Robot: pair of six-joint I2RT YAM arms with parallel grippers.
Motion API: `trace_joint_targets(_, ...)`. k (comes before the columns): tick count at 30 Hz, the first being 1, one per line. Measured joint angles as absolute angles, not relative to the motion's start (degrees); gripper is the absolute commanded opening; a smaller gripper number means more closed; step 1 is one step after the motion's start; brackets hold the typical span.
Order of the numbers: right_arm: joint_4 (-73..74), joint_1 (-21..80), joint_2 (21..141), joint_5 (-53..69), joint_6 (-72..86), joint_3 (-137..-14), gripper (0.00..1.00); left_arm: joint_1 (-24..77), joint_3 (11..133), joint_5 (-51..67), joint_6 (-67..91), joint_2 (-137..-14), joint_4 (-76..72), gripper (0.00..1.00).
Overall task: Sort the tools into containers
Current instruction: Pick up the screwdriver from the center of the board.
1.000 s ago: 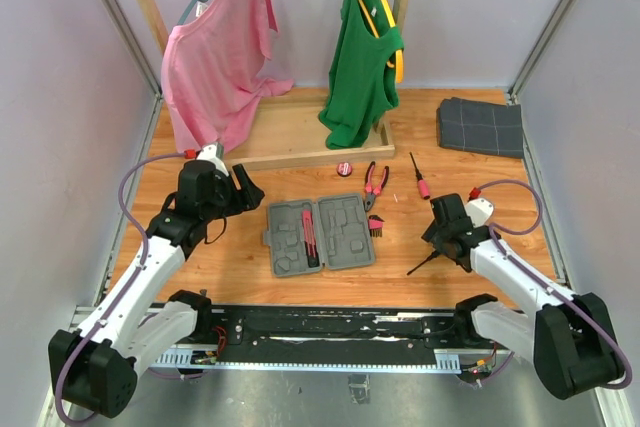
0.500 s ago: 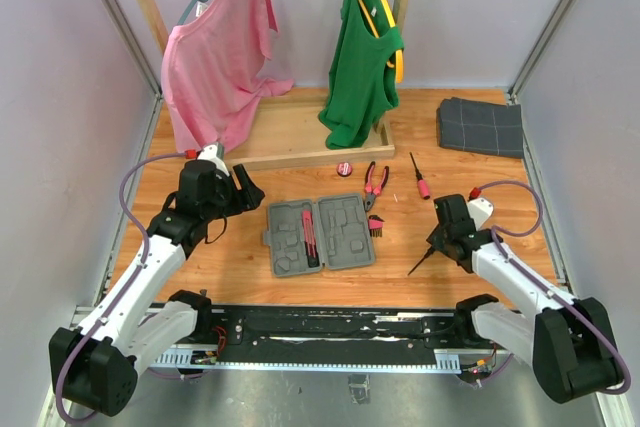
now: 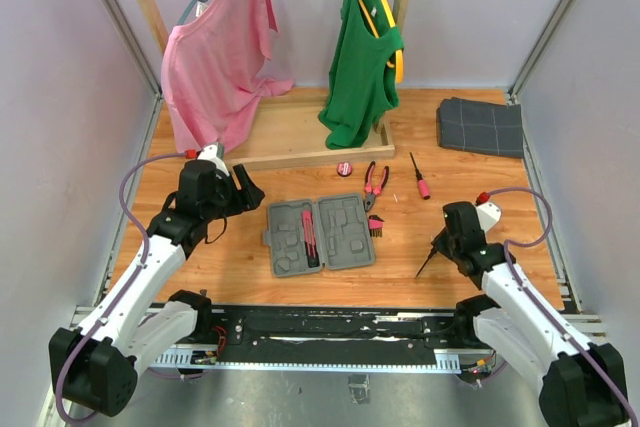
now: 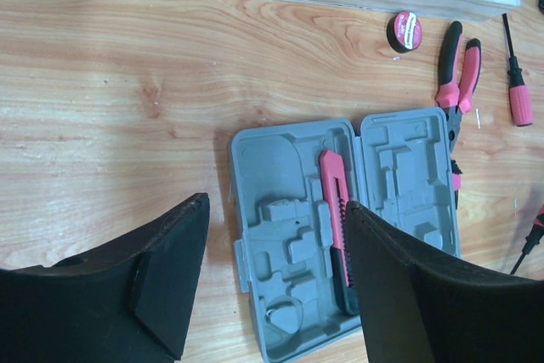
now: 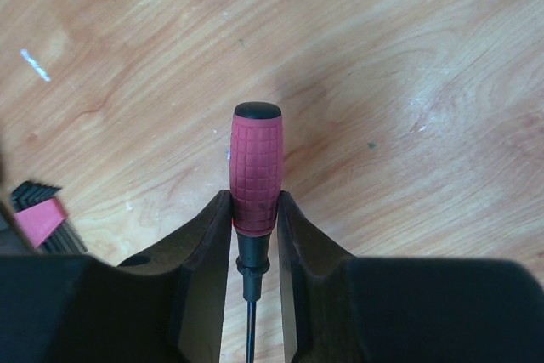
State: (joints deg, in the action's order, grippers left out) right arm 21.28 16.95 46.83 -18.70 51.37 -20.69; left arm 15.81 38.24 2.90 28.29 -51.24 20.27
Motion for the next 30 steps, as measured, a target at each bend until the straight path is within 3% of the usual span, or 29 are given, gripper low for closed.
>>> trace_joint_targets(15, 12.97, 16.95, 28.64, -2.07, 39.72, -18.17, 0.13, 15.81, 38.22, 8.25, 28.25, -50.06, 17.41, 0.72)
trace_joint_targets(24, -3.31, 18.26, 36.25, 8.86, 43.79, -18.02, 0.10, 19.86, 35.90, 13.19, 30.13, -48.82, 10.39, 0.71)
trace_joint_targets(30, -16.58, 27.09, 45.65, 7.77, 49.45, -18.04, 0.09, 28.97, 33.28, 13.76, 33.69, -48.40, 2.42, 0.71)
